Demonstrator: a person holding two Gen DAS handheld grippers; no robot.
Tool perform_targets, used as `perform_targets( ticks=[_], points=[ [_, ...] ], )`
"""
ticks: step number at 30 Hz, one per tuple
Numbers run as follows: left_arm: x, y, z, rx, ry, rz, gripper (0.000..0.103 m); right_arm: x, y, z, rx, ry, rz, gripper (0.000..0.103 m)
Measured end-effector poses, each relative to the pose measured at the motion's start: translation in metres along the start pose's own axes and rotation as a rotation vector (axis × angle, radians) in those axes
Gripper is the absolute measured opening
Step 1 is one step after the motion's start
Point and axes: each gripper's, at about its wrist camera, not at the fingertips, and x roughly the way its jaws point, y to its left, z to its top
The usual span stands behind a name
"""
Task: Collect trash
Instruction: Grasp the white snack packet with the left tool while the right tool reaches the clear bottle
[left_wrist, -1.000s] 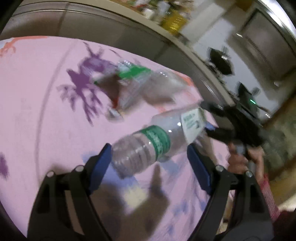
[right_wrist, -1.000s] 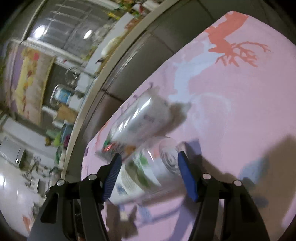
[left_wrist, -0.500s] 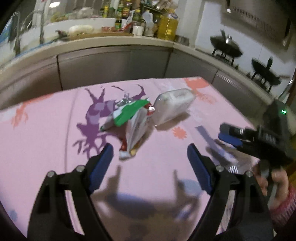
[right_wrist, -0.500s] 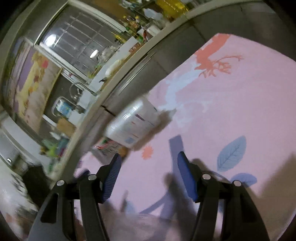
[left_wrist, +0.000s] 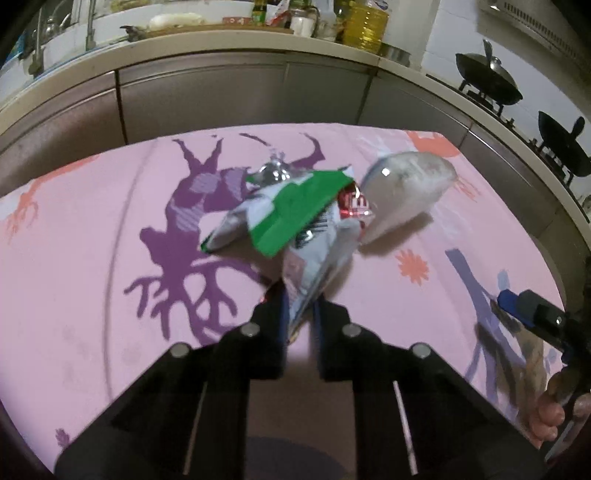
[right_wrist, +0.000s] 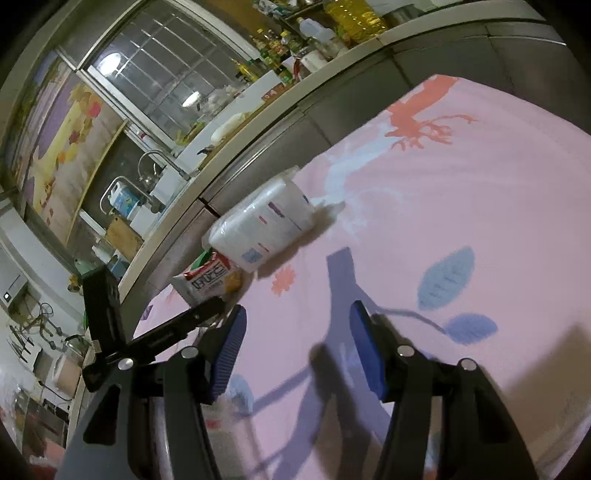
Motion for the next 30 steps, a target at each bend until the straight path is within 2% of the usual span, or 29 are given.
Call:
perform_targets(
  ticks=[7, 14, 18, 21, 26, 30],
  points=[
    [-0.041, 0.0, -0.05, 0.019, 0.012, 0.024, 0.011, -0.013, -0.007, -0.014, 0.017, 0.001, -0.029, 0.056],
    [-0.082, 0.001, -0.109, 0.054, -0.011, 0.17, 0.012, -0.02, 0.0, -0.029, -0.011, -0.004, -0.05, 0.056],
    [-0.089, 0.001, -0.122, 0.055, -0.024, 0.205, 0.012, -0.023, 0.007, -0.037, -0.013, 0.007, -0.052, 0.056],
    [-0.093, 0.005, -0.127, 0.034, -0.034, 0.209, 0.018, -0.03, 0.016, -0.04, -0.041, -0.004, -0.063, 0.056],
    [-0.096, 0.009, -0.132, 0.015, -0.051, 0.224, 0.033, -0.046, 0.021, -0.05, -0.048, -0.015, -0.08, 0.056],
    [-0.097, 0.01, -0.132, -0.002, -0.054, 0.235, 0.039, -0.056, 0.027, -0.059, -0.066, -0.014, -0.084, 0.057]
  ],
)
